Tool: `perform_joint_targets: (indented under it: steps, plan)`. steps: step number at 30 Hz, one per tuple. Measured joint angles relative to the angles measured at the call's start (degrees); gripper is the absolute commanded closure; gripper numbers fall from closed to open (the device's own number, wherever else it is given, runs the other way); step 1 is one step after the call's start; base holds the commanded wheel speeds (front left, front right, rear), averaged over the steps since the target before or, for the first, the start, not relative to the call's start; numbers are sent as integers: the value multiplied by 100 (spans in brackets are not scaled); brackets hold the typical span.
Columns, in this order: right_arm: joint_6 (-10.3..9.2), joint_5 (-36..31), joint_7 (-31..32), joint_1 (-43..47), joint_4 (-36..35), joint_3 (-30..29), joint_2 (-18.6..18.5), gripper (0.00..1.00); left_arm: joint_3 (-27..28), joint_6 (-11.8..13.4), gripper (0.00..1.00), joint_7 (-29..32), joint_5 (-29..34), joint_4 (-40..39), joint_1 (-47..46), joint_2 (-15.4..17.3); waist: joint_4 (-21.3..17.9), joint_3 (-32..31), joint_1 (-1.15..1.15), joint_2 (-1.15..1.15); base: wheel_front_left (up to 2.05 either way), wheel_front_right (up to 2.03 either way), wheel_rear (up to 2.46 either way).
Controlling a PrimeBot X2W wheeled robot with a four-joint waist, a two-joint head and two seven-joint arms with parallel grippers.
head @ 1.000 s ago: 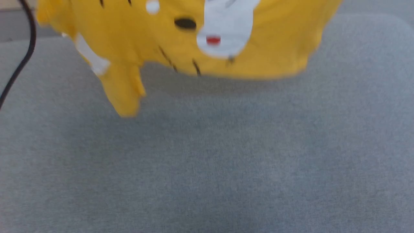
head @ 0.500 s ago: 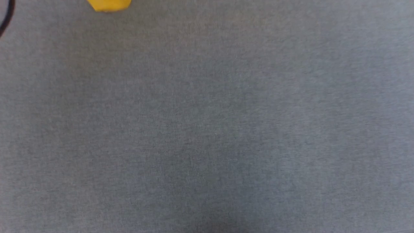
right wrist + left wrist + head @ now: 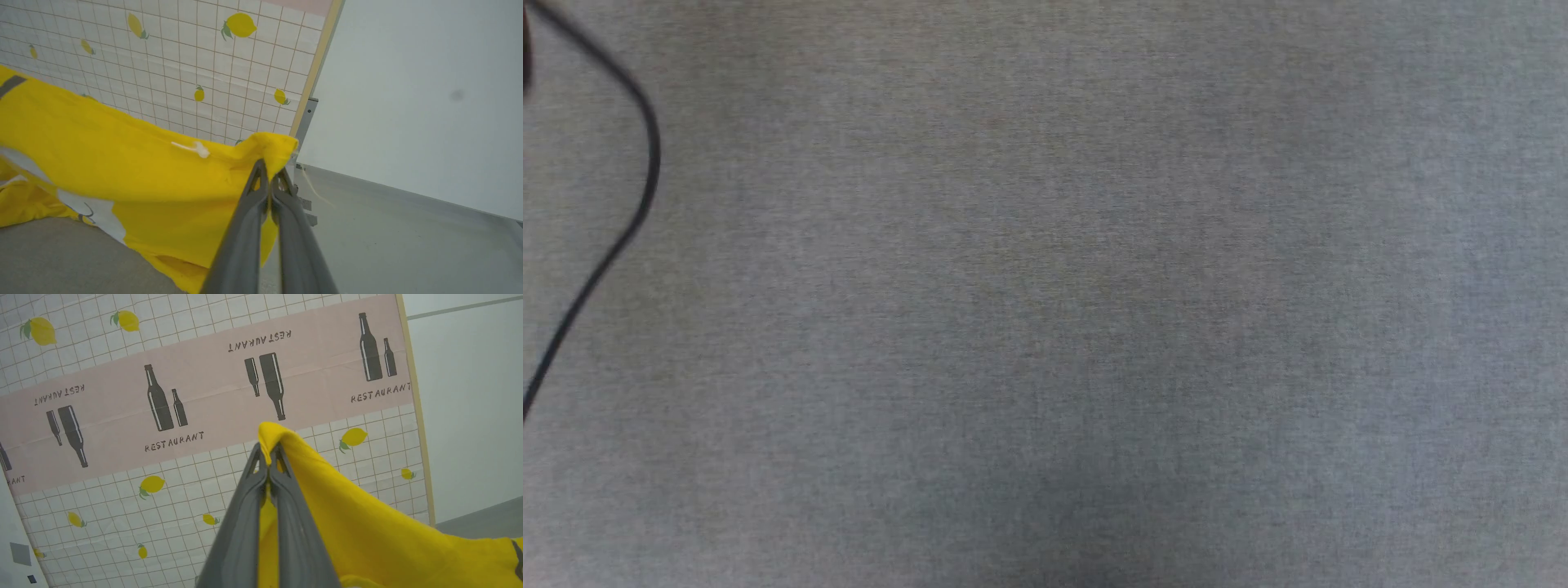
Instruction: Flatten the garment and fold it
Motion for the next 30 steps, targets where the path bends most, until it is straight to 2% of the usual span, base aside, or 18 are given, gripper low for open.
perform_joint_targets:
  steps: [2,6,8,13,17,21,24,30]
  plan:
    - [0,344,-38,314,-259,185,-186,100,58,9,100,-3,-33,-335,396,86,29,-47,0,0,0,0,0]
    - [0,1066,-42,1191,-1031,311,-739,100,149,180,100,-24,-113,-1298,1495,288,89,-201,-1,0,0,0,0]
    - [0,1383,-33,1760,-1421,233,-1033,100,172,393,100,-24,-207,-1838,2200,399,126,-294,-1,0,0,0,0]
    - [0,1772,37,3248,-2206,-231,-1369,100,130,946,100,33,-401,-3076,4062,719,195,-597,-2,0,0,0,0]
    - [0,1840,202,4372,-2754,-608,-1337,100,-56,1345,100,254,-488,-3820,5408,948,234,-885,-2,0,0,0,0]
    - [0,1819,454,5373,-3248,-883,-1087,100,-148,1646,100,524,-937,-4233,6578,1059,253,-1180,-2,0,0,0,0]
    - [0,1818,681,6116,-3521,-1070,-914,100,-404,1645,100,905,-1225,-4286,7229,1178,262,-1390,-2,0,0,0,0]
    - [0,1717,1021,7507,-3727,-1483,-659,100,-983,1351,100,1747,-1745,-4234,8000,1405,298,-1789,-2,0,0,0,0]
